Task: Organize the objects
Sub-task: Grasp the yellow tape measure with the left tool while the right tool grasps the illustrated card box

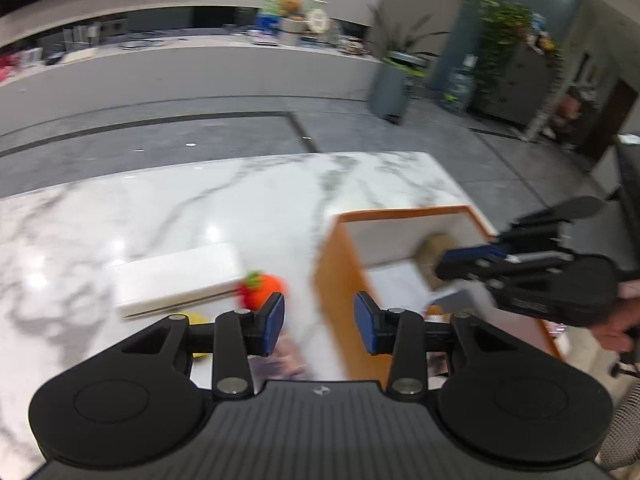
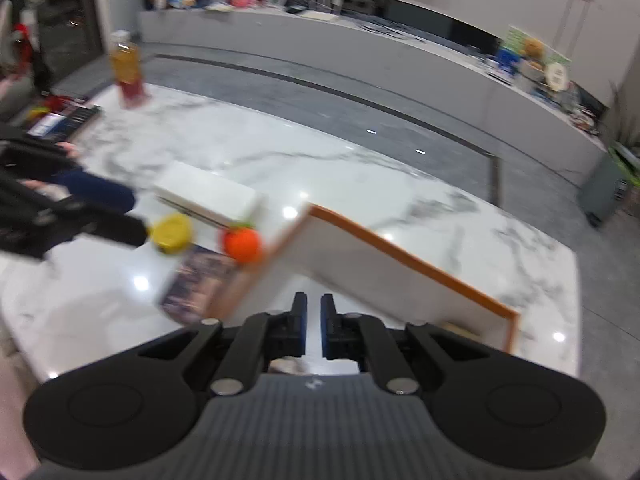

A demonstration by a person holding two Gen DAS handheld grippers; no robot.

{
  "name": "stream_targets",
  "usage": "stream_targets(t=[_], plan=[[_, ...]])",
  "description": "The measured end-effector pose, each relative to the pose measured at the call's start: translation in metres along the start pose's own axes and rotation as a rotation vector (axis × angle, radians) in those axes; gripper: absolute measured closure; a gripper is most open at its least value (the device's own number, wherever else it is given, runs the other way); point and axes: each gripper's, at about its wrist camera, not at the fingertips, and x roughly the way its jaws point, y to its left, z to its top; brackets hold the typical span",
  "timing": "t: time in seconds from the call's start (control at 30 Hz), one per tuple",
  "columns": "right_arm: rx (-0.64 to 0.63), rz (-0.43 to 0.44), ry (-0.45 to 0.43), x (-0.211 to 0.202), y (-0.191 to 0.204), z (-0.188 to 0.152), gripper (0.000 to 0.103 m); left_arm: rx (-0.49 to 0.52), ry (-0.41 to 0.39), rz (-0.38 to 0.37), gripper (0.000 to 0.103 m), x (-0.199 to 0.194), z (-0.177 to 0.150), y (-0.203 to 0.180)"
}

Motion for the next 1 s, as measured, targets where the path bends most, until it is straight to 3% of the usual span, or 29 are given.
stream_targets(t=[0.07, 0.17, 0.23, 0.33, 0.4, 0.53, 0.63, 0.77, 0.9, 1.0], plan=[[0.000, 0.046, -0.009, -0.002, 0.016, 0.005, 0.091, -0.012, 0.010, 0.029, 0.057, -0.004, -0.005, 0.013], [-0.020, 0.102, -0.029, 0.002, 0.044, 0.011, 0.070, -0.011, 0.023, 0.075, 0.054, 0.001, -0.016, 0.028], [-0.041, 0.118, -0.020, 0.012, 0.065, 0.015, 0.070, 0.014, 0.032, 0.099, 0.053, 0.006, -0.024, 0.036], [-0.046, 0.134, 0.033, 0.039, 0.090, 0.021, 0.067, 0.042, 0.064, 0.117, 0.053, 0.020, -0.036, 0.049], [-0.047, 0.118, 0.082, 0.059, 0.104, 0.023, 0.055, 0.049, 0.089, 0.109, 0.052, 0.029, -0.043, 0.058], [-0.037, 0.063, 0.184, 0.101, 0.126, 0.029, 0.054, 0.109, 0.104, 0.125, 0.043, 0.040, -0.055, 0.075], [-0.023, 0.023, 0.256, 0.129, 0.132, 0.031, 0.053, 0.142, 0.104, 0.102, 0.039, 0.050, -0.058, 0.087], [0.020, -0.005, 0.331, 0.151, 0.122, 0.028, 0.042, 0.156, 0.118, 0.086, 0.034, 0.062, -0.058, 0.097], [0.069, -0.004, 0.363, 0.165, 0.117, 0.028, 0.040, 0.119, 0.106, 0.073, 0.034, 0.073, -0.053, 0.109], [0.081, 0.002, 0.376, 0.170, 0.116, 0.030, 0.039, 0.085, 0.103, 0.041, 0.027, 0.083, -0.050, 0.116]])
